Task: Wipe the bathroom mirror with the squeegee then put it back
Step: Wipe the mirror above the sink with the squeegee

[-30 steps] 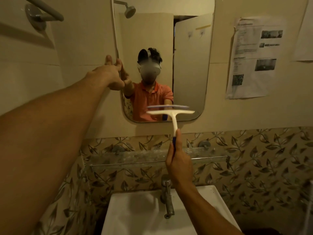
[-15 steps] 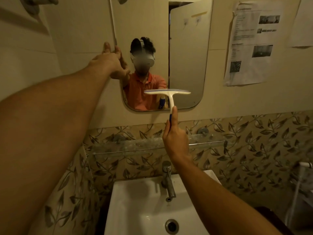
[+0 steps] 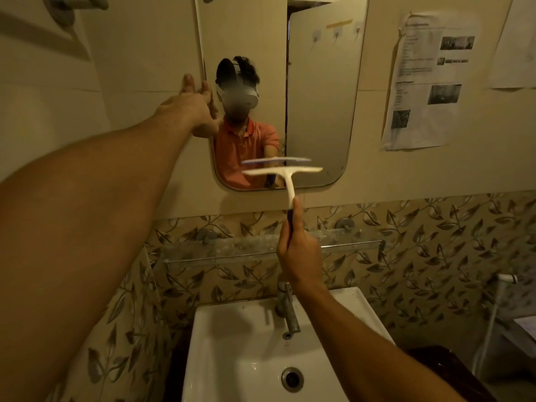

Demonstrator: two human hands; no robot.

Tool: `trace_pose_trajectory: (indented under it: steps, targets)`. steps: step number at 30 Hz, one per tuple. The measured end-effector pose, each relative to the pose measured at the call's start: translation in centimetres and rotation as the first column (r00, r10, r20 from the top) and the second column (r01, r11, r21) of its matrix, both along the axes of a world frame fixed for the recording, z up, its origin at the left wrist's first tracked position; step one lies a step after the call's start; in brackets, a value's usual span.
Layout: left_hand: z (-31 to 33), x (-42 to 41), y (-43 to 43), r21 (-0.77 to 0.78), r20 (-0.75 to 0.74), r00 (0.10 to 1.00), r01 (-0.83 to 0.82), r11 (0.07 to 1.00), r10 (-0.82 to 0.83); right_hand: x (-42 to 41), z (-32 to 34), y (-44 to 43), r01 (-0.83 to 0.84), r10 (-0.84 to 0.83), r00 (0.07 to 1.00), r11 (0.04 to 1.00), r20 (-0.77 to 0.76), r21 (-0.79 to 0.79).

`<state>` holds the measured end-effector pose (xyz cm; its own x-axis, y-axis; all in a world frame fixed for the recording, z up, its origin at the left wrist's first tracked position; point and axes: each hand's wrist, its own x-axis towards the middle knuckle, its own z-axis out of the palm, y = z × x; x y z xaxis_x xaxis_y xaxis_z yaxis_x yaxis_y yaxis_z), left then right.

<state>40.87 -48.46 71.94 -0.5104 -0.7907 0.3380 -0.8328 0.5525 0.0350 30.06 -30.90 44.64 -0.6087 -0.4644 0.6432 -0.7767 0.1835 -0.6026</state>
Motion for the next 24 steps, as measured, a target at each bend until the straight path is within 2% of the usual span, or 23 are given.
trace_pose_trajectory:
  steps: [5,10,18,24]
  targets:
    - [0.4,0.0,-0.1,0.009,0.007,1.0,0.011,1.0,-0.011,-0.6,8.1,-2.1,0.011,-0.016,0.998,0.997,-0.066,-0.081]
    - [0.3,-0.1,-0.6,0.012,0.005,1.0,0.016,1.0,-0.017,-0.7,11.8,-4.6,-0.002,0.001,0.999,1.0,-0.045,-0.017]
    - [0.6,0.0,-1.6,0.02,0.023,0.999,0.023,1.0,-0.023,1.9,5.3,-4.5,0.042,-0.038,0.998,0.996,-0.046,0.082]
    - [0.5,-0.1,-1.3,0.018,0.031,0.999,0.013,1.0,-0.014,3.3,-1.8,-2.5,0.046,-0.058,0.997,0.973,0.048,0.227]
